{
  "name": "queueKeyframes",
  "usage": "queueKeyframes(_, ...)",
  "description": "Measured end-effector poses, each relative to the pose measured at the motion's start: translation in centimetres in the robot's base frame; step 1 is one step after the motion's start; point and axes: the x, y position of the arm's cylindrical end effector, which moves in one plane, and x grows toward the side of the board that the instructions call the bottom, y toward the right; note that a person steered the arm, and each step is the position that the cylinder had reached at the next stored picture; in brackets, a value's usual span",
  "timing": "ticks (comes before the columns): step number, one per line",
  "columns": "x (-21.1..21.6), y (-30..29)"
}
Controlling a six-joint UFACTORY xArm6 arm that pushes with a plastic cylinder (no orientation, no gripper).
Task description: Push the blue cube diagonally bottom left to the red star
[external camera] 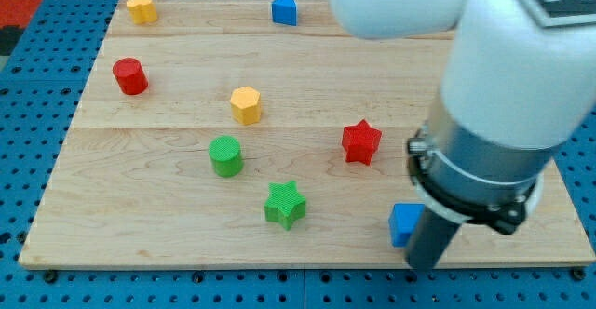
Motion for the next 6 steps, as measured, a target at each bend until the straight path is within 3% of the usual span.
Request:
queueKeyframes(3, -0.8, 3.9)
queueKeyframes(4, -1.1, 1.9)
queueKeyframes(6, -4.5, -9.5)
